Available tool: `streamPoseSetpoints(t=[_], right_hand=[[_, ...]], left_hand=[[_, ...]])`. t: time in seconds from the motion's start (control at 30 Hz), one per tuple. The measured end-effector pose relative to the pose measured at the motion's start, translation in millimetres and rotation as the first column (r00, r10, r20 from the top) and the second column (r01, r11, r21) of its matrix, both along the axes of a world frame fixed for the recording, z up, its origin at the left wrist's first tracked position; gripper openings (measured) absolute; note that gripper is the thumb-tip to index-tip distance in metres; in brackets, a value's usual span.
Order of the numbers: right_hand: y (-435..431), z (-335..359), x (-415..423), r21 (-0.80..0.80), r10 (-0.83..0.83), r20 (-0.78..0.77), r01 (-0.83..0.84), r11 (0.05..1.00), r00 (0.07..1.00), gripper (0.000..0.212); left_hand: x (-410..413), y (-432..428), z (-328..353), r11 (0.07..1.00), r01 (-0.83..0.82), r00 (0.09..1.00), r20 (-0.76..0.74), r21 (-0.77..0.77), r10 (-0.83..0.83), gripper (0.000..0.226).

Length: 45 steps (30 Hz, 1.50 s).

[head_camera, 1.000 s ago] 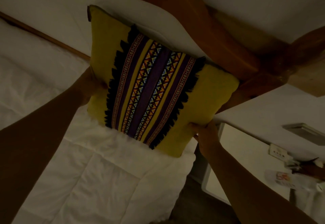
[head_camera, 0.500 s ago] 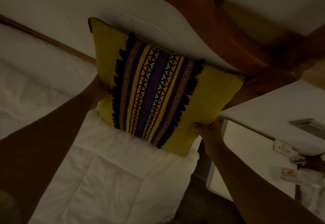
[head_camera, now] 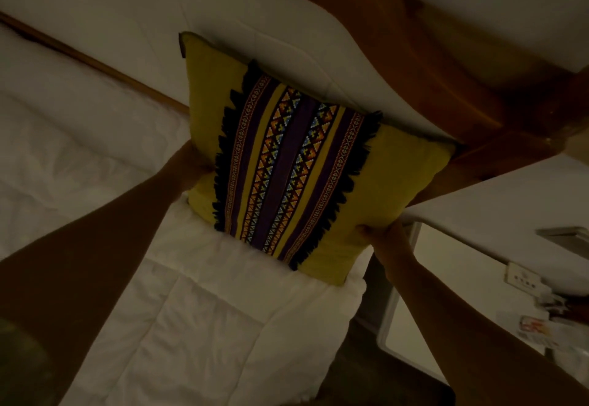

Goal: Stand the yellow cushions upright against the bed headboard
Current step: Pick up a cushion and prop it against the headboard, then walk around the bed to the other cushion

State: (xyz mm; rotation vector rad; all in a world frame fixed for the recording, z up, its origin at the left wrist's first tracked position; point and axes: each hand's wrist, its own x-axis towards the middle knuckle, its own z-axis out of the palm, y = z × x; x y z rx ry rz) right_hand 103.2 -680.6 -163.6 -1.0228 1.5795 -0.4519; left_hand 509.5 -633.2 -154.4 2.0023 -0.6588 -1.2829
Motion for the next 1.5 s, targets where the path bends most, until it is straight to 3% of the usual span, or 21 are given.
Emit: streamPoseSetpoints(t=[0.1, 0.2, 0.3, 0.37, 0.43, 0.57, 0.77, 0.97, 1.17, 1.33, 1.5], right_hand=[[12, -3, -6, 0.085, 0.061, -0.099, -0.053, 0.995, 0.993, 0.079], [27, -1, 1, 0.251, 0.011, -0.119, 0.019, 0.968, 0.993, 0.085], [51, 10, 17, 0.286, 0.264, -0.133, -0.218, 0.933, 0.955, 0.089], [69, 22, 29, 0.271, 0.545, -0.231, -0.485, 0.832, 0.806, 0.091], [83, 36, 40, 0.223, 0.692, -0.246, -0.655, 0.722, 0.679, 0.092], [104, 64, 56, 0.142, 0.829, -0.160, -0.819, 0.557, 0.536, 0.086], [147, 85, 52, 0.003, 0.947, -0.243, -0.976, 0.217, 0.210, 0.076], [204, 91, 14, -0.056, 0.924, -0.351, -0.982, -0.180, -0.149, 0.077], [273, 90, -37, 0.059, 0.768, -0.353, -0.832, -0.552, -0.534, 0.085], [360, 94, -59, 0.039, 0.567, -0.459, -0.653, -0.756, -0.684, 0.073], [467, 101, -79, 0.023, 0.423, -0.462, -0.488, -0.873, -0.780, 0.064]], left_hand=[[-4, 29, 5, 0.995, -0.043, 0.999, 0.036, 0.087, 0.040, 0.073], [-18, 66, 17, 0.980, -0.006, 0.998, 0.059, 0.198, -0.006, 0.081], [-45, 111, 31, 0.963, 0.000, 0.993, 0.112, 0.269, -0.031, 0.078], [-65, 142, 40, 0.956, -0.009, 0.993, 0.115, 0.293, -0.026, 0.077], [-86, 174, 51, 0.952, 0.004, 0.992, 0.115, 0.305, -0.041, 0.078], [-134, 236, 71, 0.942, -0.037, 0.984, 0.175, 0.333, -0.023, 0.078], [-219, 332, 90, 0.916, -0.175, 0.956, 0.284, 0.361, 0.071, 0.078], [-334, 425, 108, 0.839, -0.376, 0.913, 0.313, 0.394, 0.261, 0.082], [-474, 506, 115, 0.707, -0.550, 0.829, 0.395, 0.444, 0.396, 0.076], [-569, 587, 114, 0.562, -0.683, 0.728, 0.369, 0.466, 0.578, 0.069], [-642, 663, 106, 0.436, -0.758, 0.628, 0.362, 0.484, 0.689, 0.065]])
